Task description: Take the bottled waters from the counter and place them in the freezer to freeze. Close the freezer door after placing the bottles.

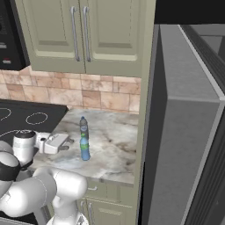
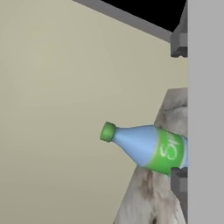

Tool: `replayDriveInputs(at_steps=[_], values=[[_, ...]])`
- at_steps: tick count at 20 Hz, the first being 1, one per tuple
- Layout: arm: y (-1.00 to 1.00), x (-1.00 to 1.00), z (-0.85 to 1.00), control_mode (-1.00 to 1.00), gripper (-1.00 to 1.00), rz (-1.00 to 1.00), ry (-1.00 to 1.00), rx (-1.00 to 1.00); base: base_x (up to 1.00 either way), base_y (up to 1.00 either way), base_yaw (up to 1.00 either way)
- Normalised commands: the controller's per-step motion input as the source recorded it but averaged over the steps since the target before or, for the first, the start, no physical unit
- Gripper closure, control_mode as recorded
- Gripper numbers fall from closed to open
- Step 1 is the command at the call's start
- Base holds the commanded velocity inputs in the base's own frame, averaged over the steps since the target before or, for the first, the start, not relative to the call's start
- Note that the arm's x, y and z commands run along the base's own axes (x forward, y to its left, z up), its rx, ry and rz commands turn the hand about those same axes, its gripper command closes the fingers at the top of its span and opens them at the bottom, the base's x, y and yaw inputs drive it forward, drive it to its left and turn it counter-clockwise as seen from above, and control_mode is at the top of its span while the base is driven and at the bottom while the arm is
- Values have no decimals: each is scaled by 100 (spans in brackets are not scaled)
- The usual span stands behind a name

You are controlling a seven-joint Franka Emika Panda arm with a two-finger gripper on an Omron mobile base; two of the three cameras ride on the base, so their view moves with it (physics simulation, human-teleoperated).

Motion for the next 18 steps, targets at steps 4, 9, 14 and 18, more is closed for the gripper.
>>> replayDriveInputs(at_steps=[4,9,14,18], values=[[-9,2,-8,-100,-100,3,0,3,0,0,0],[-1,4,-9,-100,-100,3,0,1,0,0,0],[0,10,-6,-100,-100,2,0,0,0,0,0],[-1,15,-5,-100,-100,2,0,0,0,0,0]])
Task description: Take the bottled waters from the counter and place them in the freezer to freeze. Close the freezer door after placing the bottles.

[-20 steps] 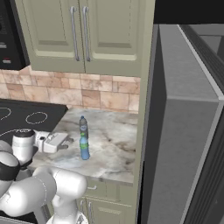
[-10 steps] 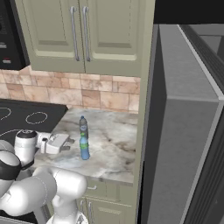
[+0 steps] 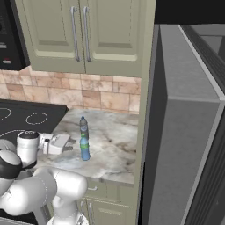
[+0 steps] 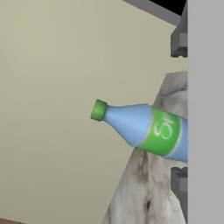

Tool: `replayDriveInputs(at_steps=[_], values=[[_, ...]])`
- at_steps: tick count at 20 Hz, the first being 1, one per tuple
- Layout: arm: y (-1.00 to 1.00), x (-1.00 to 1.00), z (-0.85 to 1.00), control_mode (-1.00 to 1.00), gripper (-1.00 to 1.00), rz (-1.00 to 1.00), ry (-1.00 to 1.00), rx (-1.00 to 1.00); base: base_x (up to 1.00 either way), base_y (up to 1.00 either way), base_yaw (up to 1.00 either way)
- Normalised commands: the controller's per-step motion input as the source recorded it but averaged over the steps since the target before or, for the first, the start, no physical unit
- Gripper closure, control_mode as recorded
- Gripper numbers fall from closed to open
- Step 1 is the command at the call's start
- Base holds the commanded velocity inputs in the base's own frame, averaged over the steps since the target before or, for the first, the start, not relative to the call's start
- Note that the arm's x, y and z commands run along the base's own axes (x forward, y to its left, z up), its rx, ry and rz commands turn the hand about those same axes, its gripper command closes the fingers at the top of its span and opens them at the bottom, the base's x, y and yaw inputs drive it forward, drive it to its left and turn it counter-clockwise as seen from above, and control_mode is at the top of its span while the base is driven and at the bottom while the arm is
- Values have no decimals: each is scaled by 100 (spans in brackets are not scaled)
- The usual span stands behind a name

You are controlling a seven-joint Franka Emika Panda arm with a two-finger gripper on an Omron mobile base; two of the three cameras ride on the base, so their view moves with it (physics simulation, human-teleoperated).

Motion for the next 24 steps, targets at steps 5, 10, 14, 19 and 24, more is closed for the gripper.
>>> replayDriveInputs(at_steps=[5,10,14,19,24], values=[[0,14,-5,-100,-100,0,0,0,0,0,0],[0,8,-4,-100,-100,1,0,0,0,0,0],[-9,-2,0,-100,-100,0,0,0,0,0,0],[-25,-1,0,-100,-100,0,0,2,0,0,0],[-23,0,0,-100,-100,0,0,1,0,0,0]])
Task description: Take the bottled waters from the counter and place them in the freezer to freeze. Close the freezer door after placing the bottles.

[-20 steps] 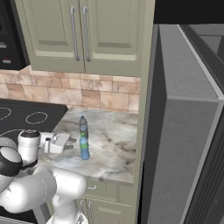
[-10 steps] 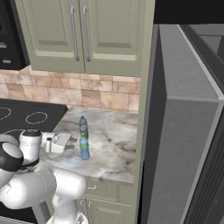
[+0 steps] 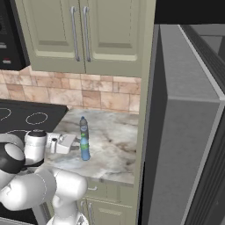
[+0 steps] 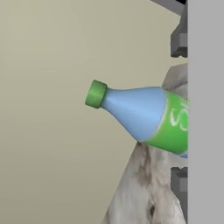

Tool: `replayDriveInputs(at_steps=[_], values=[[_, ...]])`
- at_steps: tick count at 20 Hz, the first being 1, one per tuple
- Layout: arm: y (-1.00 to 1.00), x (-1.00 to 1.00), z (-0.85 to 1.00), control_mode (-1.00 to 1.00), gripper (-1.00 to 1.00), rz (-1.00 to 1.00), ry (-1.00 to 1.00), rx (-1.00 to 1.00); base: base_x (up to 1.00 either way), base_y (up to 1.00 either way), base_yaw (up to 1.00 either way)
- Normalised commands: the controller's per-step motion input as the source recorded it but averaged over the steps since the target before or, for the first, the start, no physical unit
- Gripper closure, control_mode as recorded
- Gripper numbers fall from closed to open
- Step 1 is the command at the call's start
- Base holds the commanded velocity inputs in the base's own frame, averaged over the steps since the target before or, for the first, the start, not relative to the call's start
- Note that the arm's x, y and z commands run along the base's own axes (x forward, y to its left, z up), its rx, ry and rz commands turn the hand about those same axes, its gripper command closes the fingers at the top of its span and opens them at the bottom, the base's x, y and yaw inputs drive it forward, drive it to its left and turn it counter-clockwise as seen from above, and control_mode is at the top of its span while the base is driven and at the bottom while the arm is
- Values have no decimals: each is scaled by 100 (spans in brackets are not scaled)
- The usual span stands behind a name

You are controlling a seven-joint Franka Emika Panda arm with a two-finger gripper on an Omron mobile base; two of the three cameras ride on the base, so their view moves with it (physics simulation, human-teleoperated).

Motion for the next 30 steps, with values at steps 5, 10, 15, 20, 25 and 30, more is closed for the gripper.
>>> replayDriveInputs(at_steps=[5,10,15,20,25,30], values=[[-10,0,0,-100,-100,0,0,0,0,0,0],[-16,0,0,-100,-100,0,0,0,0,0,0],[-23,0,0,-100,-100,0,0,1,0,0,0],[-7,0,0,-100,100,0,0,0,0,0,0],[-5,0,0,-100,100,0,0,0,0,0,0],[-16,0,-2,-100,100,0,0,1,0,0,0]])
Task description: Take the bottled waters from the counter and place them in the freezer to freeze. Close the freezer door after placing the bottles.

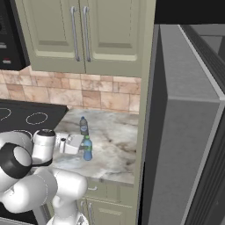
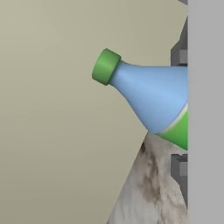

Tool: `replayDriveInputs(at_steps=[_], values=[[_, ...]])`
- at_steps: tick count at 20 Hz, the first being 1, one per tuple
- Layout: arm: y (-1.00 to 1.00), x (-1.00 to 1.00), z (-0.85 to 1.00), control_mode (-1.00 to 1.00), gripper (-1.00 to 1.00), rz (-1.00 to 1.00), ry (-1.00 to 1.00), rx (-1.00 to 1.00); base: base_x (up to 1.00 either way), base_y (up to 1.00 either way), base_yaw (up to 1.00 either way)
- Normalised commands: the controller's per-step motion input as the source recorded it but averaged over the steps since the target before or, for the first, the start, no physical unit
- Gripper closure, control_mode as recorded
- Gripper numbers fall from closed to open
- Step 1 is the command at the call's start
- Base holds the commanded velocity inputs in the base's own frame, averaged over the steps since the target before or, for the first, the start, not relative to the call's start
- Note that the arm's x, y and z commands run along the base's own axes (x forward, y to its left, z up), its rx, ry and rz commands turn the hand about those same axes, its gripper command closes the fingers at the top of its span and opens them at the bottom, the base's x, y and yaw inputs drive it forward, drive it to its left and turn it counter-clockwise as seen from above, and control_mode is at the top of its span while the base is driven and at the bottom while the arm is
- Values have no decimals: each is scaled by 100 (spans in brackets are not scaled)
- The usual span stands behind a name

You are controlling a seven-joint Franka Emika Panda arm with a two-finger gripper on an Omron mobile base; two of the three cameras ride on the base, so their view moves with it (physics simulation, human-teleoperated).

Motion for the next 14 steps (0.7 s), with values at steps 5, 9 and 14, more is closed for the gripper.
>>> replayDriveInputs(at_steps=[5,9,14], values=[[-2,0,-1,-100,100,0,0,0,0,0,0],[10,-2,-2,-100,100,0,2,-5,0,0,0],[1,0,-2,-100,100,0,1,0,0,0,0]])
